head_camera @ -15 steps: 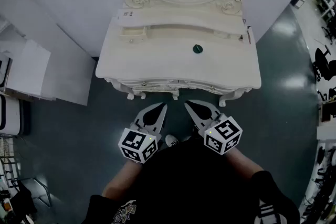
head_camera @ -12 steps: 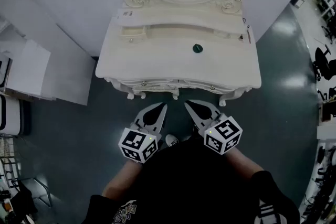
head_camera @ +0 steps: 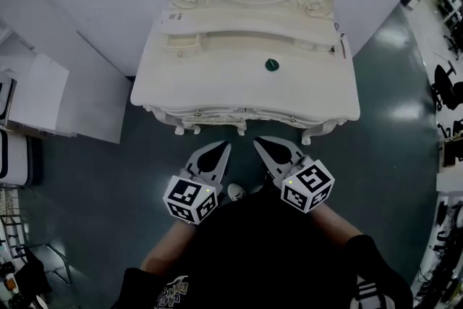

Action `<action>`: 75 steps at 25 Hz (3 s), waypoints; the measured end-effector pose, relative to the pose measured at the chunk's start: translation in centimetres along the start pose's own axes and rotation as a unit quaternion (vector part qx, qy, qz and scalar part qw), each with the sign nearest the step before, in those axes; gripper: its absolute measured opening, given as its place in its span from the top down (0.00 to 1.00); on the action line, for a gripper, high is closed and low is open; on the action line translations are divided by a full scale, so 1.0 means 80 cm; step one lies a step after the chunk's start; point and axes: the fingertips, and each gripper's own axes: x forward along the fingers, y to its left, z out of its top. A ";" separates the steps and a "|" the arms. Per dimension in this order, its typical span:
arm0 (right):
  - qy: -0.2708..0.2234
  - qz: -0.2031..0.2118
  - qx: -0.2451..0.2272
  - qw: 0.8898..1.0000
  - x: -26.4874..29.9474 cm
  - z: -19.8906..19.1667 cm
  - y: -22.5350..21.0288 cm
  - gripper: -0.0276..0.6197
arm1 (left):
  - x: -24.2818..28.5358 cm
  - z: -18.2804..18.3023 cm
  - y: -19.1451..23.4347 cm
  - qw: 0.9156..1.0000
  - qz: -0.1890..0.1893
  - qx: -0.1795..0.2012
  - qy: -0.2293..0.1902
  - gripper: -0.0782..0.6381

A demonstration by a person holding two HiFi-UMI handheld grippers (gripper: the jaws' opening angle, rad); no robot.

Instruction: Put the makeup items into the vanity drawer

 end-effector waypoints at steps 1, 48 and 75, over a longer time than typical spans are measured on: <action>0.001 0.000 -0.001 1.000 0.000 0.000 0.000 0.91 | 0.001 0.000 -0.001 1.000 -0.001 0.000 0.000 0.89; 0.068 0.030 -0.023 0.997 0.083 0.047 -0.246 0.91 | 0.200 0.021 0.062 0.996 0.082 -0.030 0.025 0.89; 0.171 0.004 -0.067 0.983 0.162 -0.007 -0.414 0.90 | 0.305 0.026 0.101 0.987 0.147 -0.054 0.032 0.89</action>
